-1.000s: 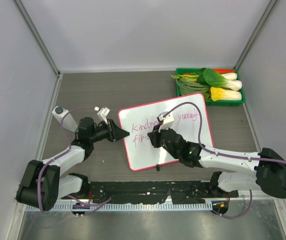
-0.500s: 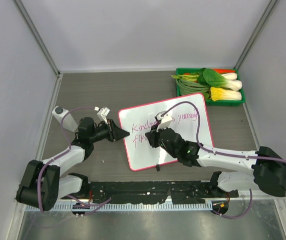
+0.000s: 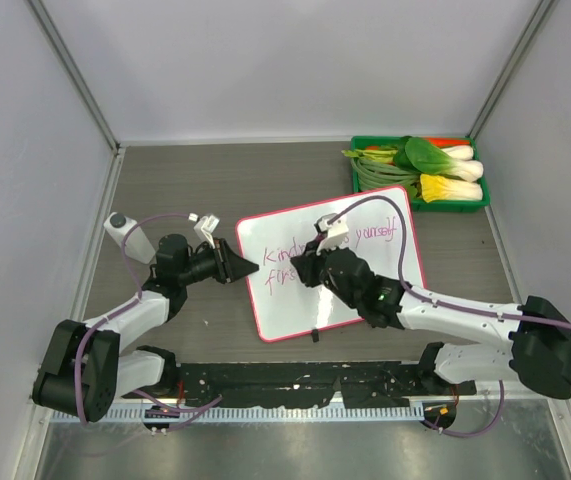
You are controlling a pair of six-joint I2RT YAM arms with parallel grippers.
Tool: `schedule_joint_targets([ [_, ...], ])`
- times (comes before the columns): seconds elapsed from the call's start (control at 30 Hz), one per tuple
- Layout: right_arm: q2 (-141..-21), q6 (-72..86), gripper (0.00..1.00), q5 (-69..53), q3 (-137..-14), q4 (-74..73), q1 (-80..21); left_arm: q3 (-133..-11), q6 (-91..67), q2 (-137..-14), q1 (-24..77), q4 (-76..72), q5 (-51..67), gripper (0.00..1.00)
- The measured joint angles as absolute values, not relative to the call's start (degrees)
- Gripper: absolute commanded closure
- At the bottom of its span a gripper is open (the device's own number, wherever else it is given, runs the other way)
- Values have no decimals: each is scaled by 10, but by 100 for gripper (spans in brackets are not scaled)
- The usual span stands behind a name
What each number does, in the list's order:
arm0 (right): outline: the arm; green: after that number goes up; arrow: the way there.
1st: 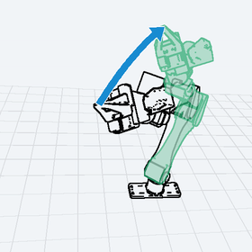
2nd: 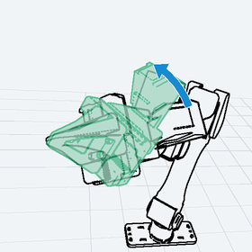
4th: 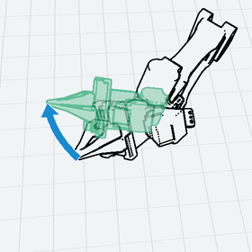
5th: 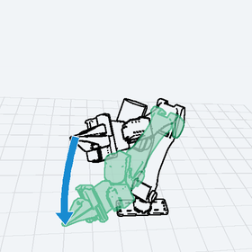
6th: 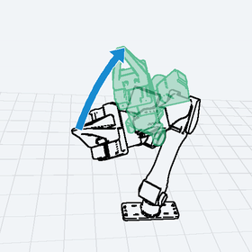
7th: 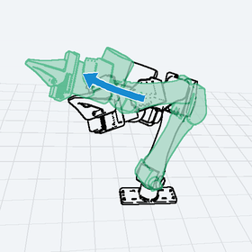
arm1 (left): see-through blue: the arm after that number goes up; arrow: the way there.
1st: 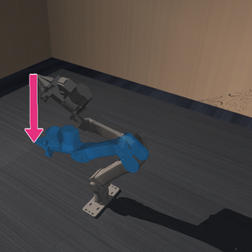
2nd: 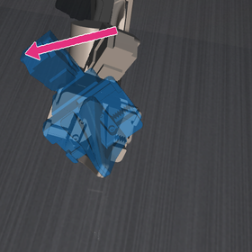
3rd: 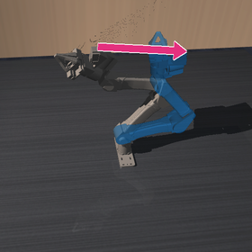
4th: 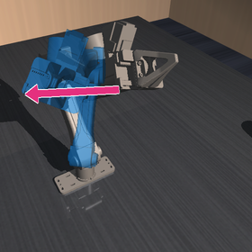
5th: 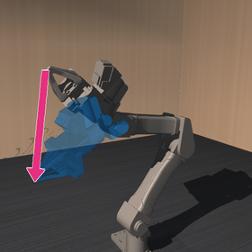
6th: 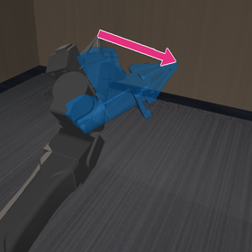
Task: Write a sentence on the whiteboard
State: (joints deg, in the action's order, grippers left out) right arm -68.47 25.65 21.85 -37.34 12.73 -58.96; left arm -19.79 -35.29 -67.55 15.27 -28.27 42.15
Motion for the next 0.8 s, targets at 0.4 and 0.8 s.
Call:
schedule_joint_targets([
  [0.4, -671, 261, 99, 171, -359, 124, -531, -198, -353, -676, 153, -283, 422, 100],
  [0.8, -648, 274, 99, 148, -335, 124, -531, -199, -353, -678, 153, -283, 422, 100],
])
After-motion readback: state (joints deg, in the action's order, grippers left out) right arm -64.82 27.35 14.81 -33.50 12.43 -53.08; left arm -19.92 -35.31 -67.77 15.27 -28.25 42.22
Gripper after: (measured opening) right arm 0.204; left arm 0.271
